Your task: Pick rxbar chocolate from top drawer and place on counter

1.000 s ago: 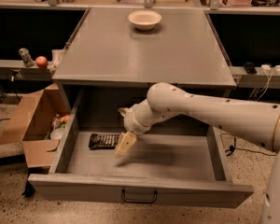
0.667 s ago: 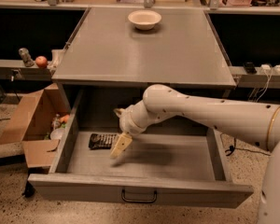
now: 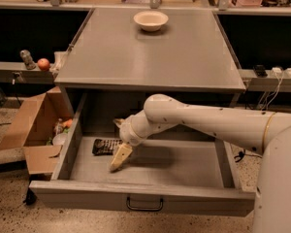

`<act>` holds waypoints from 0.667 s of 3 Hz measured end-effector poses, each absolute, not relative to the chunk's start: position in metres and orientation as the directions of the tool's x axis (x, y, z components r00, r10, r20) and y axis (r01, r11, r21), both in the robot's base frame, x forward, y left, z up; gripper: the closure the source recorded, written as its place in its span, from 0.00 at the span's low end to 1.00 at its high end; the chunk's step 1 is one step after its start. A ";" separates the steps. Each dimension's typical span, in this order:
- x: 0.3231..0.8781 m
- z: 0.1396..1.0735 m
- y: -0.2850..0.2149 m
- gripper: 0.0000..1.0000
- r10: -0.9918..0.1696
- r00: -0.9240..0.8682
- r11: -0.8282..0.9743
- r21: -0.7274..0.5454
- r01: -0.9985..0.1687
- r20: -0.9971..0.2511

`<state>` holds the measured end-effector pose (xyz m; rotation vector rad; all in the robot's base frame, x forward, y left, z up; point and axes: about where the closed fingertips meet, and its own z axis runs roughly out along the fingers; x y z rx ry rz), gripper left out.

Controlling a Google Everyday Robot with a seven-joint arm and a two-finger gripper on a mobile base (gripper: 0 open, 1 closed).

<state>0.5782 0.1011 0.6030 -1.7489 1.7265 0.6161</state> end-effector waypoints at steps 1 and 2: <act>0.578 0.591 0.105 0.19 -0.716 0.039 0.023 -0.080 -0.997 -0.697; 0.578 0.591 0.105 0.41 -0.716 0.039 0.023 -0.079 -0.997 -0.697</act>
Offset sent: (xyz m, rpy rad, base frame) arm 0.0023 0.0028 -0.0214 0.0030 0.0136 -0.0079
